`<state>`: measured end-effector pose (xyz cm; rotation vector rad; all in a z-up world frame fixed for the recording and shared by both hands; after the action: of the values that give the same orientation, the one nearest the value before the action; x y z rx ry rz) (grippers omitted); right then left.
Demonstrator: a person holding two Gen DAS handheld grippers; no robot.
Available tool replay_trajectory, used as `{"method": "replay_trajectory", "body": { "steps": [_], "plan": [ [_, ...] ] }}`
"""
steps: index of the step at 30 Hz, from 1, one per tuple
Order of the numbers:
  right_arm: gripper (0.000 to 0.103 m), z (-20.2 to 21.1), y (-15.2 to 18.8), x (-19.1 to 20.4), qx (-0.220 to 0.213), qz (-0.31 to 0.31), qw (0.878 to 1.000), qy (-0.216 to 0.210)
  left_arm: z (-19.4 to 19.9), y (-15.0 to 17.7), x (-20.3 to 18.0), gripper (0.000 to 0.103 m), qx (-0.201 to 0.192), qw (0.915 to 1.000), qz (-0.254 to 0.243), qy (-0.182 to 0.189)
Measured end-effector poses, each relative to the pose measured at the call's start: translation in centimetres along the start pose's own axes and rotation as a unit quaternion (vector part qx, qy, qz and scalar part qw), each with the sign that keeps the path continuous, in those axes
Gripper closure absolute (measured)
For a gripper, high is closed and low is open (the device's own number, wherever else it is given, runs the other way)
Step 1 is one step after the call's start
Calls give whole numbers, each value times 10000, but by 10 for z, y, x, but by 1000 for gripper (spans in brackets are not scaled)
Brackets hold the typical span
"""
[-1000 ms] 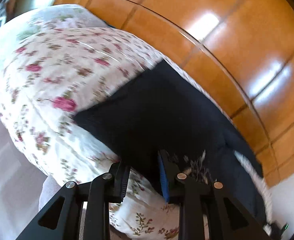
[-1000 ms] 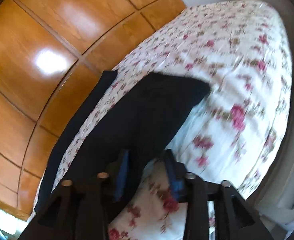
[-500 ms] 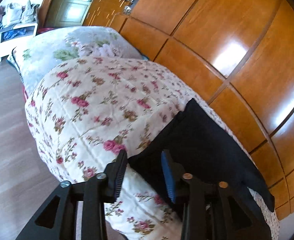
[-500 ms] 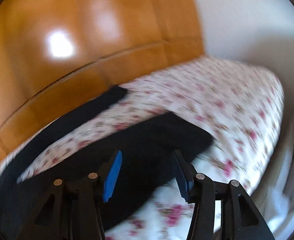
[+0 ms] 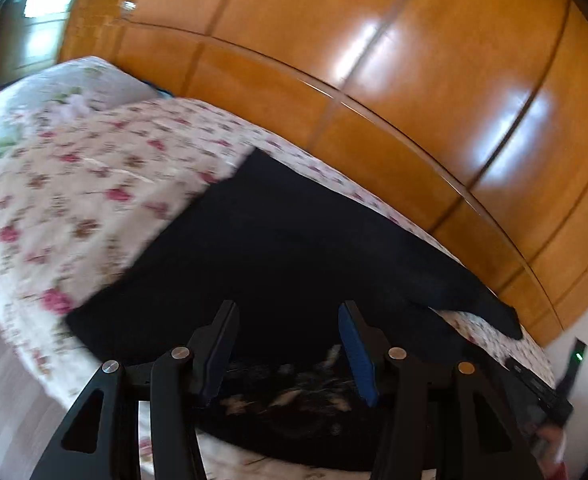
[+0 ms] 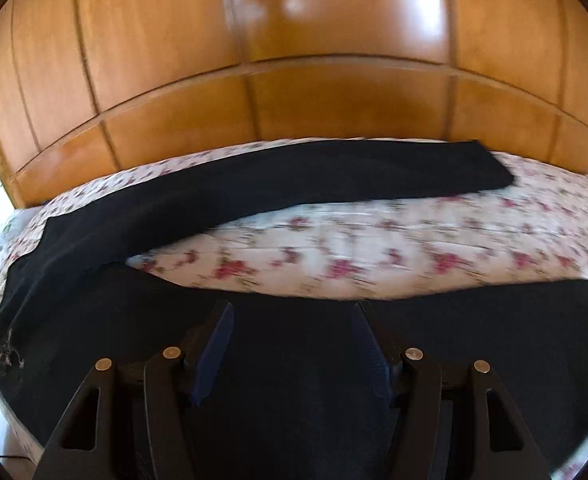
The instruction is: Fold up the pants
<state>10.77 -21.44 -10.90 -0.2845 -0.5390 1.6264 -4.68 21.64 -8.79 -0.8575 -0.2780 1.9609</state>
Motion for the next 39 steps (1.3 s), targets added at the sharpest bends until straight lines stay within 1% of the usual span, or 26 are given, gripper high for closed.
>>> {"method": "replay_trajectory", "body": {
  "steps": [2,5,7,11,15,20,23,26,30,34,35,36,37,38,39],
  "plan": [
    [39,-13,-8,11,70,81,9999,-58,-9,-8,-9,50,99,9999,-111,2],
    [37,-30,-11,23,198,179,9996,81,-25,-32,-23,50,196,9992,-342,-45],
    [36,-41,-12,22,338,178,9992,138,-31,-48,-24,50,207,9992,-334,-27],
    [34,-42,-11,17,267,96,9996,14,-51,-94,-21,49,150,9996,-207,-122],
    [32,-44,-10,16,222,42,9997,-55,-76,-141,-13,44,0,9981,-137,-600],
    [31,-47,-9,24,193,130,9997,102,-121,-187,11,44,194,9951,193,-949],
    [31,-45,-8,24,169,155,9996,137,-145,-202,26,44,358,9923,376,-1123],
    [30,-45,-7,22,143,109,9998,55,-161,-212,32,44,411,9908,407,-1222],
    [30,-46,-8,20,133,109,9998,52,-180,-223,31,44,454,9898,283,-1320],
    [30,-47,-8,20,113,128,9998,89,-192,-225,25,45,305,9926,7,-1172],
    [30,-47,-8,21,108,128,9998,89,-197,-222,25,52,325,9930,-86,-1136],
    [30,-47,-8,21,101,126,9998,91,-203,-221,25,58,359,9920,-128,-1203],
    [30,-47,-8,21,98,130,9998,91,-204,-220,26,65,326,9912,-111,-1279],
    [30,-47,-7,21,90,130,9998,97,-202,-220,27,73,284,9915,-83,-1268],
    [30,-47,-7,22,82,134,9998,105,-204,-221,28,76,315,9922,-47,-1204]
  ]
}}
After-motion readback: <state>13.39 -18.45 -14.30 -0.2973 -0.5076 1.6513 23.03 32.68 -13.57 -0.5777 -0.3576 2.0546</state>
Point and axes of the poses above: each gripper's, at about its wrist camera, not at the fingertips, and z roughly against the way its jaws point, x to its left, y to its underside, the point moved 1 cm from there along -z, roughly the way its jaws point, and after that the axes turned 12 degrees about x, right-handed, at the moved point
